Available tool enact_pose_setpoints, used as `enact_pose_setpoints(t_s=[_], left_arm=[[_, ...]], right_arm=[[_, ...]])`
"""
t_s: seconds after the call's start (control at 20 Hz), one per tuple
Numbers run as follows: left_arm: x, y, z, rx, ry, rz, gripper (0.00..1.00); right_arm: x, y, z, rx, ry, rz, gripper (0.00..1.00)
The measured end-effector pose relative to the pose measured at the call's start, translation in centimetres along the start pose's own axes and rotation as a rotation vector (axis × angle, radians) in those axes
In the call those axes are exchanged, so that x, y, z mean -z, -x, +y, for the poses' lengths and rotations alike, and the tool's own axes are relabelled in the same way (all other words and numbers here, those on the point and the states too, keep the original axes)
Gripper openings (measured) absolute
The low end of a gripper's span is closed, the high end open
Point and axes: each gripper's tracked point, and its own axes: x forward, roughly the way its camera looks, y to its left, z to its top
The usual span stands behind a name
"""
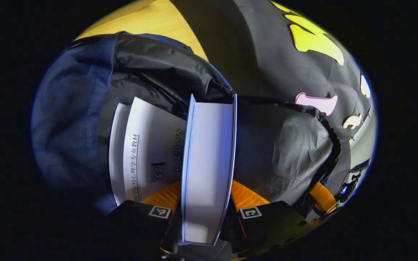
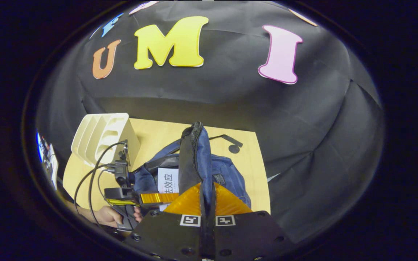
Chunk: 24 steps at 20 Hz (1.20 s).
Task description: Open the schoolbag, grab two books from the bookshelf and put them into the schoolbag.
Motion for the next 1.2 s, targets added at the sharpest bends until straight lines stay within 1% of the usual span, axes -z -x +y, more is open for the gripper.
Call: enact_pose_setpoints(t_s=[0.05,0.1,0.15,0.2,0.25,0.3,0.4,0.45,0.5,0.6,0.75,0.9,1.1,1.15,1.2], left_arm=[[0.0,0.0,0.2,-0.008,0.012,0.008,0.67],[0.0,-0.1,0.6,-0.036,0.015,0.017,0.64],[0.0,0.3,0.9,-0.055,0.016,0.026,0.80],[0.0,0.5,0.8,-0.077,0.004,0.033,0.86],[0.2,0.7,1.1,-0.109,-0.012,0.047,0.76],[0.3,1.3,1.4,-0.153,-0.039,0.063,0.82],[-0.1,2.3,1.8,-0.233,-0.111,0.057,0.87],[-0.4,3.3,2.1,-0.274,-0.150,0.054,1.00],[-0.7,4.2,2.3,-0.312,-0.189,0.047,0.98],[-1.8,6.5,1.7,-0.351,-0.254,0.012,0.98],[-4.4,10.6,0.7,-0.435,-0.377,-0.056,0.98],[-7.2,15.6,-1.5,-0.519,-0.516,-0.127,0.98],[-10.4,21.7,-5.1,-0.619,-0.719,-0.219,0.98],[-10.7,23.3,-5.7,-0.646,-0.771,-0.230,0.98],[-10.7,24.9,-6.5,-0.663,-0.819,-0.247,0.97]], right_arm=[[0.0,-0.2,0.1,-0.003,-0.002,0.003,0.00],[0.1,-0.2,0.0,-0.004,-0.005,0.004,0.00],[0.2,-0.3,0.1,-0.008,-0.009,0.007,0.00],[0.3,-0.4,0.2,-0.010,-0.013,0.010,0.00],[0.3,-0.5,0.2,-0.012,-0.015,0.010,0.00],[0.3,-0.7,0.3,-0.014,-0.018,0.010,0.00],[0.5,-0.9,0.7,-0.022,-0.023,0.013,0.00],[0.6,-0.9,0.9,-0.026,-0.024,0.014,0.00],[0.7,-0.9,1.2,-0.030,-0.025,0.012,0.00],[0.9,-1.1,2.1,-0.042,-0.027,0.010,0.00],[1.2,-1.1,3.5,-0.064,-0.032,-0.001,0.00],[1.6,-1.1,5.5,-0.097,-0.063,-0.010,0.00],[2.1,-0.6,8.1,-0.123,-0.069,-0.025,0.00],[2.1,-0.6,8.6,-0.125,-0.073,-0.028,0.03],[2.2,-0.5,9.2,-0.124,-0.079,-0.030,0.00]])
